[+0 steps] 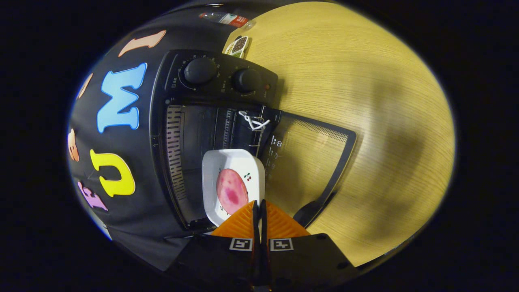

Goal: Open the toaster oven, put the food inside, and close the toaster oven door.

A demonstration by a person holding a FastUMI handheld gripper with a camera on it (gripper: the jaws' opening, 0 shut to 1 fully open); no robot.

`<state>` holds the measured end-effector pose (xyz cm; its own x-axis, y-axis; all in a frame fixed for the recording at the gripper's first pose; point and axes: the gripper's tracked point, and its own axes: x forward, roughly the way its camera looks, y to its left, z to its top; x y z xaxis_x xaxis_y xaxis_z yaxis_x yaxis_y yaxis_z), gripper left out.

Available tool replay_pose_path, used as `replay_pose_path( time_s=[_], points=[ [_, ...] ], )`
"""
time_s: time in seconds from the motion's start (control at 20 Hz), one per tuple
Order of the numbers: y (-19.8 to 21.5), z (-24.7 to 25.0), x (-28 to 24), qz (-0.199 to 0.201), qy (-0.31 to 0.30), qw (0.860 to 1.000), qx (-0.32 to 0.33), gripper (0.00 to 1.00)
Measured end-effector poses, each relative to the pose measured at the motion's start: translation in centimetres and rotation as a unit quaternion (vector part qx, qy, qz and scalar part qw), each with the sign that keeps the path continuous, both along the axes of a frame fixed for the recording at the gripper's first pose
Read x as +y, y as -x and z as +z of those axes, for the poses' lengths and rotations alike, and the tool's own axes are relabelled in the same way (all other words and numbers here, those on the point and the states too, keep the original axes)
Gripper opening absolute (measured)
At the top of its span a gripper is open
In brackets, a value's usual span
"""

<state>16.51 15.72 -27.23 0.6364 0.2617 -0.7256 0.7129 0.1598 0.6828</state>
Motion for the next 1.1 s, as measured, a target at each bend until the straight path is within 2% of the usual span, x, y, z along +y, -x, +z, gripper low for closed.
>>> replay_pose_path(
  time_s=[0.85, 0.9, 1.1],
  points=[
    [-7.0, -0.6, 0.3, -0.098, -0.006, 0.995, -0.025, 0.03],
    [-7.2, -0.7, 0.5, -0.101, -0.009, 0.995, -0.021, 0.05],
    [-7.9, -0.7, 1.0, -0.106, -0.009, 0.994, -0.021, 0.06]
  ],
)
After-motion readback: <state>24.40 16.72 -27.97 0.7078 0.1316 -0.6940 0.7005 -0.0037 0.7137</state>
